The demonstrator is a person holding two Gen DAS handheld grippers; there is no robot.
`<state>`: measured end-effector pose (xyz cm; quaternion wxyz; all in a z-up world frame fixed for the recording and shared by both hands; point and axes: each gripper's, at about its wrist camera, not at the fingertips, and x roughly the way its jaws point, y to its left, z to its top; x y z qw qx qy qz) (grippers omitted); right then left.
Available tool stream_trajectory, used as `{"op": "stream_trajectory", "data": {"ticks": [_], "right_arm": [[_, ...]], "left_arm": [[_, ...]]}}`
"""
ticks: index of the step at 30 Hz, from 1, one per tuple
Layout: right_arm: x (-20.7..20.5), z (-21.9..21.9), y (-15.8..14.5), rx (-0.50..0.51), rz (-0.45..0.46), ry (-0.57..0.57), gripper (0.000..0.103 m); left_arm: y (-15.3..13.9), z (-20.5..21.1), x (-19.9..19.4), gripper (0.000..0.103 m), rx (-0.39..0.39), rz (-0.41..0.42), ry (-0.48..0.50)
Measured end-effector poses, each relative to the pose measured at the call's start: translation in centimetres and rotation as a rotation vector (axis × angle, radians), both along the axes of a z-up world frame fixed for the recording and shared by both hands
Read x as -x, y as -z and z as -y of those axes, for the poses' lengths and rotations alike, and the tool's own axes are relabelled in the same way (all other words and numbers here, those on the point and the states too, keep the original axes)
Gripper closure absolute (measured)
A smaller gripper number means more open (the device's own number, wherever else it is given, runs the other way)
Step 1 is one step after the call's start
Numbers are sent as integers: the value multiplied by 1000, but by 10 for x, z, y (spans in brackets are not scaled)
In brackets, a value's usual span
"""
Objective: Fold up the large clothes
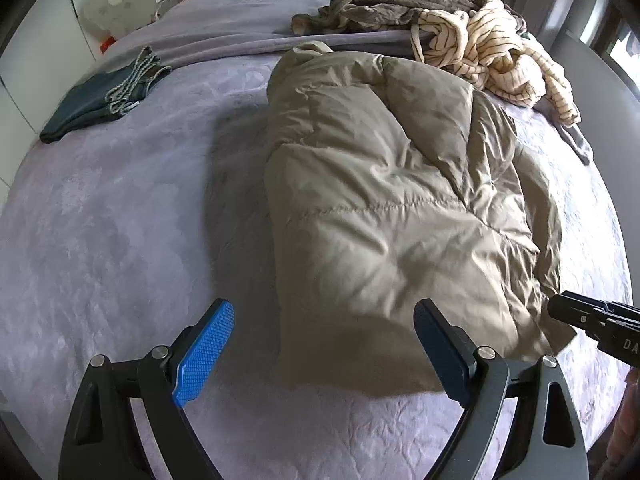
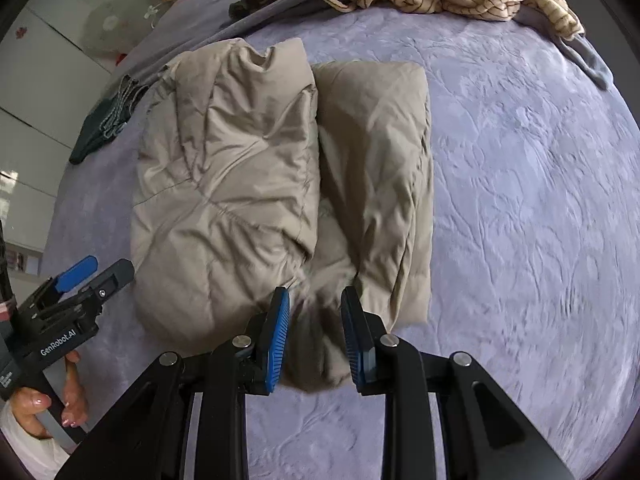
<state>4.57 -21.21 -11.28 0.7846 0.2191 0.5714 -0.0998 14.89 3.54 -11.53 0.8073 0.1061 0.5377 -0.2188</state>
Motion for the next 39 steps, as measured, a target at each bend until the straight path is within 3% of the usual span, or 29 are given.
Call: {"op": "stream_trajectory", "data": {"ticks": [3,5,7,15,20,30,39], "right_arm": [[6,-11,-6,-3,5,15,71],[10,-19,-12,4,10,30,63],[15,-26,-19,16,22,48,59],[32,-50,-58,125,75,112,45],[35,-57,-84,238,116,103,21],[43,-56,-119,345,197,102,19],[46,-53,-122,342,208,110,18]], "left_arm": [[-7,-11,6,10,10,-4,-8],[-14,-21,10,10,21,-1,-14],[-20,-29,13,0,15,10,-12],[-48,-52,28,0,-13,58,-28],[-74,-57,39,0,-13,123,-58],[-106,-53,58,0,-30,197,-81],[-114,-52,67,0,-40,211,-97]]}}
